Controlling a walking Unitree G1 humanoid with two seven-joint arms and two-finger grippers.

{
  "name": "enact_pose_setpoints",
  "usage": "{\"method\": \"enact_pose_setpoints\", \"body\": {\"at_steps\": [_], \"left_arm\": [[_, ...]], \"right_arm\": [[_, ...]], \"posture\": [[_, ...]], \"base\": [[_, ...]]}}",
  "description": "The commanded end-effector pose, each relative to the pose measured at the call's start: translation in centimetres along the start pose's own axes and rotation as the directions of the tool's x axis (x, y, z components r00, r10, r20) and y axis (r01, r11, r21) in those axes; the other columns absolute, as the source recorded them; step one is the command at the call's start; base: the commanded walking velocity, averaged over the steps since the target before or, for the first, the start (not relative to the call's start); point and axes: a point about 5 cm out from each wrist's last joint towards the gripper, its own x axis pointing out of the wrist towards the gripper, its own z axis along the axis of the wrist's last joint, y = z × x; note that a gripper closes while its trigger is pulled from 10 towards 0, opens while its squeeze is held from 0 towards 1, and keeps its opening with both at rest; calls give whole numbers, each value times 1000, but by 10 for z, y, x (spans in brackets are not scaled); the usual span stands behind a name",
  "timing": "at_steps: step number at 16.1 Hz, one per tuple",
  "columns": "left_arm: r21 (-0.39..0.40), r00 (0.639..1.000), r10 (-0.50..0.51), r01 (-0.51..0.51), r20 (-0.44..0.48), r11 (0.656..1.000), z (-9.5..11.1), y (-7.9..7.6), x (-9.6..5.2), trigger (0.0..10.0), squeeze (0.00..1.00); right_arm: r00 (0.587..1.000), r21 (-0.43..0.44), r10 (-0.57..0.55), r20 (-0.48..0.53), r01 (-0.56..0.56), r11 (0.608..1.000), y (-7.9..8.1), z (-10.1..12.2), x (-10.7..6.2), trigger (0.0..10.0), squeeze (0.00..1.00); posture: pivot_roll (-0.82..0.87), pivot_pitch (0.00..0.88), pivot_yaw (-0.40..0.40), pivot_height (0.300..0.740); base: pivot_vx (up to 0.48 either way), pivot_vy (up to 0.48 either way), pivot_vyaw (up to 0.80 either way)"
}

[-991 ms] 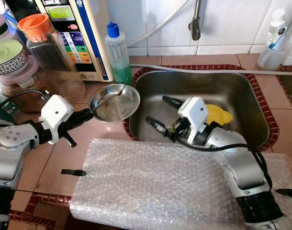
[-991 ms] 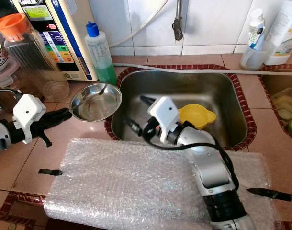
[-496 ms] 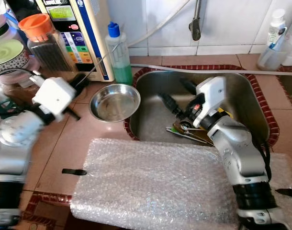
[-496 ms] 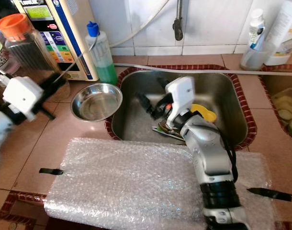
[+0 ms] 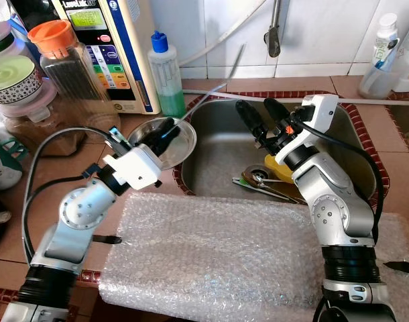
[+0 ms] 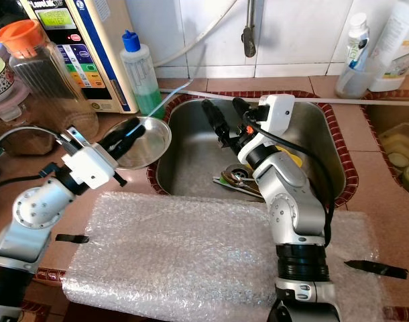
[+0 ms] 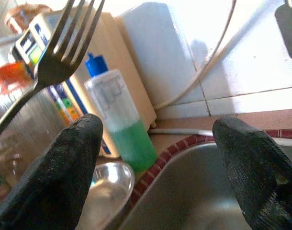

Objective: Kitchen organization

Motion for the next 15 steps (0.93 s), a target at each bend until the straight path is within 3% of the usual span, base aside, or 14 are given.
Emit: {"method": "enact_pose_setpoints", "body": {"at_steps": [1,5,8,10,12,13,14,15], "left_arm": [[4,1000,-27,27,14,1000,3,-8,-1,0,0],[-42,995,-75,78,66,996,13,-34,5,0,0],[-61,993,-88,93,80,994,16,-42,7,0,0],[-102,991,-107,115,77,988,16,-51,8,0,0],[-118,994,-78,87,72,989,16,-48,11,0,0],[-140,997,-41,49,58,989,15,-44,12,0,0],[-174,999,31,-27,25,984,11,-34,12,0,0],[-177,999,43,-40,17,983,10,-32,12,0,0]], "right_arm": [[999,21,16,28,-17,1000,5,8,9,10000,0],[996,77,54,67,-59,995,16,16,28,10000,0],[995,118,65,77,-74,990,20,18,35,10000,0],[989,146,130,66,-139,980,32,16,39,10000,0],[987,108,156,30,-159,981,34,9,34,10000,0],[992,66,126,4,-126,990,28,4,28,10000,0],[998,-37,47,-29,-48,998,15,-3,13,10000,0],[999,-56,31,-34,-33,998,12,-4,9,10000,0]], "posture": [[-198,155,133,740],[-196,156,135,740],[-197,161,135,740],[-192,161,130,740],[-191,160,129,740],[-186,161,126,740],[-186,164,124,740],[-187,165,124,740]], "base": [[0,0,0],[0,0,0],[0,0,0],[0,0,0],[0,0,0],[0,0,0],[0,0,0],[0,0,0]]}}
